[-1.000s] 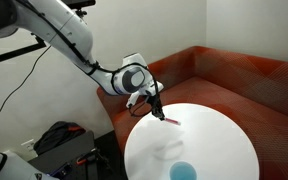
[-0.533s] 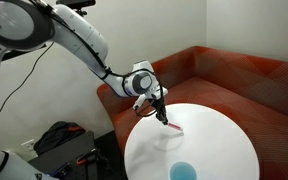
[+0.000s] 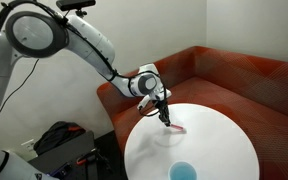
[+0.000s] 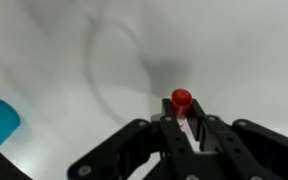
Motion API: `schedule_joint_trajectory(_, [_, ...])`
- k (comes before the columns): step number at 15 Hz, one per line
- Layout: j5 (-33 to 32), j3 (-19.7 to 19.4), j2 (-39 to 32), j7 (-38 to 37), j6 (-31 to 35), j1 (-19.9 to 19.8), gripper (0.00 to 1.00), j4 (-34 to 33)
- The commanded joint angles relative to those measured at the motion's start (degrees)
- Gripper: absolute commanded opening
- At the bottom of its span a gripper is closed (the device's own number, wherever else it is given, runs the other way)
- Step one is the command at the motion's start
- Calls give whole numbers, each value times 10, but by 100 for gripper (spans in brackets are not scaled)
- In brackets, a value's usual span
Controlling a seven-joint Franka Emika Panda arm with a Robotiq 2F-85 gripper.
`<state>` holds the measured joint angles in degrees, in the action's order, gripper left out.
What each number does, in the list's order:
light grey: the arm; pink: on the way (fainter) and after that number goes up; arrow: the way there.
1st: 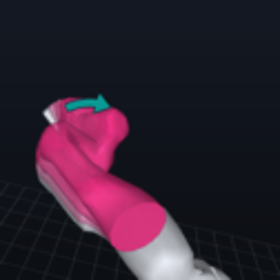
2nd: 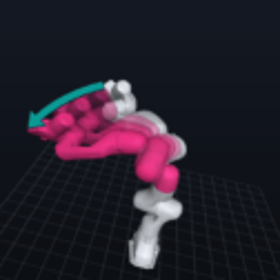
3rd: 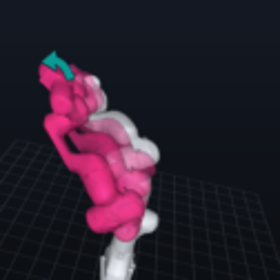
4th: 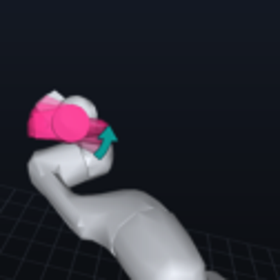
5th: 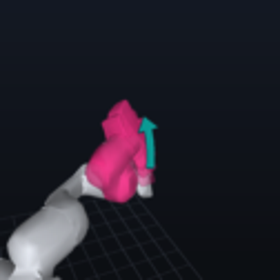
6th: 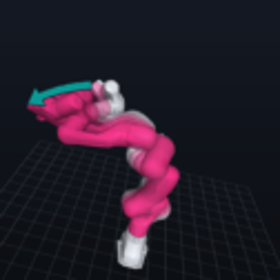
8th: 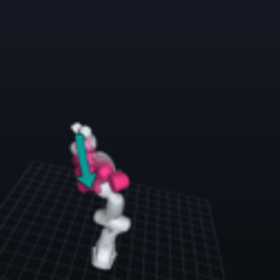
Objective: Remove the red marker from the blue cup and place the marker on the left side of the table
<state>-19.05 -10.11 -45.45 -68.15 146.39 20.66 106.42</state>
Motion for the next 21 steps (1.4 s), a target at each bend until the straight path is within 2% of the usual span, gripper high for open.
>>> schedule_joint_trajectory(1, [17,-3,-11,-1,-12,2,45,-15])
schedule_joint_trajectory(2, [18,-3,-10,-1,-10,3,49,-12])
schedule_joint_trajectory(8, [19,-6,35,0,21,0,95,40])
schedule_joint_trajectory(9, [20,-7,46,0,28,-1,99,50])
schedule_joint_trajectory(16, [17,-6,162,24,84,-15,100,163])
schedule_joint_trajectory(21, [18,5,230,43,91,-28,100,224])
